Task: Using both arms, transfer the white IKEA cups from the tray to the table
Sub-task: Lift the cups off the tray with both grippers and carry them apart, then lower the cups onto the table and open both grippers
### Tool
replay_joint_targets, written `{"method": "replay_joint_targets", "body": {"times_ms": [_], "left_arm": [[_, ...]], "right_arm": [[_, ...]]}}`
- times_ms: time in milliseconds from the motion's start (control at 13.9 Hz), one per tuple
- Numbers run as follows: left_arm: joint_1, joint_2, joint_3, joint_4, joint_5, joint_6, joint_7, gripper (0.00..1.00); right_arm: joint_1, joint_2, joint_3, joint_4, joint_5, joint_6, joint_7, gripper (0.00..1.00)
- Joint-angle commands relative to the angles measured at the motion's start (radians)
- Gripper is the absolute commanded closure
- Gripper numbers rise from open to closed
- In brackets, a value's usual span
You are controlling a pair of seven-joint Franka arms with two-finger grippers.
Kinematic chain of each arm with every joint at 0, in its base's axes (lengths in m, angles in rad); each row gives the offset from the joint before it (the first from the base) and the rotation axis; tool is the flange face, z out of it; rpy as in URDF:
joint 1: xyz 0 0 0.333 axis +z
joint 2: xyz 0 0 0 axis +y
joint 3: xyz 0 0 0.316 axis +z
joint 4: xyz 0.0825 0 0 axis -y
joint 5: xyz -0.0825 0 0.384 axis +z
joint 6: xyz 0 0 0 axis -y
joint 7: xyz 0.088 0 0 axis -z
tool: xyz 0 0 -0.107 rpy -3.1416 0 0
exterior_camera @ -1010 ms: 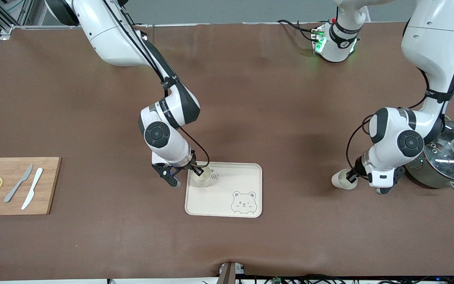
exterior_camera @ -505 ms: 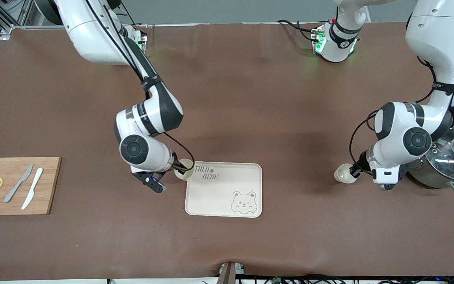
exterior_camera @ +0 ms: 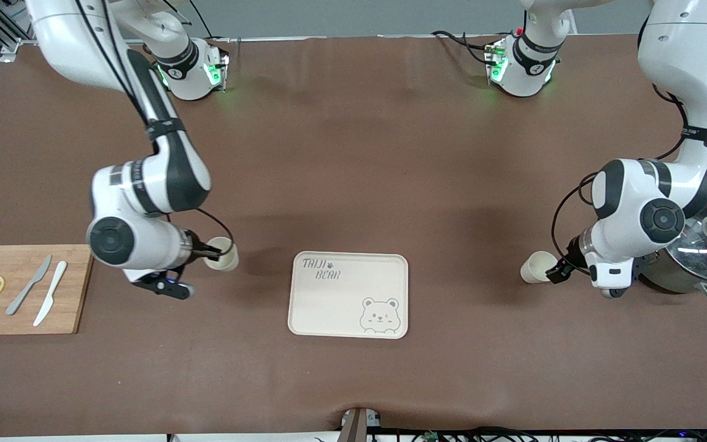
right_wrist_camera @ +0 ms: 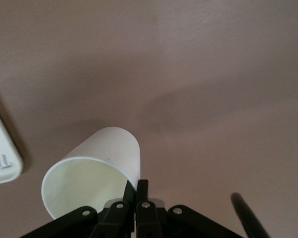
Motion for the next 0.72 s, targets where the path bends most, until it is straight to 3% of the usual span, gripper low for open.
{"method": "replay_joint_targets", "body": {"times_ms": [0,289,505,649], "left_arm": [[-0.005,-0.025,-0.006,0.103,0.001,-0.134,0.006,0.0],[-0.007,-0.017,-0.007,0.226,-0.009,-0.231,0.007,0.0],[-0.007,-0.023,-0.007,0.246,-0.004,-0.236,0.007,0.0],[-0.007,-0.019,-0.004,0.264,0.004,-0.263,0.026,0.0]], "right_arm": [[-0.087,-0.115,0.017,-0.148,-0.021,0.026,-0.141,1.0],[-0.216,-0.164,0.019,-0.286,-0.076,0.17,-0.346,1.0],[-0.328,-0.16,0.019,-0.381,-0.076,0.317,-0.523,1.0],[-0.363,-0.157,0.019,-0.407,-0.078,0.336,-0.561,1.0]]}}
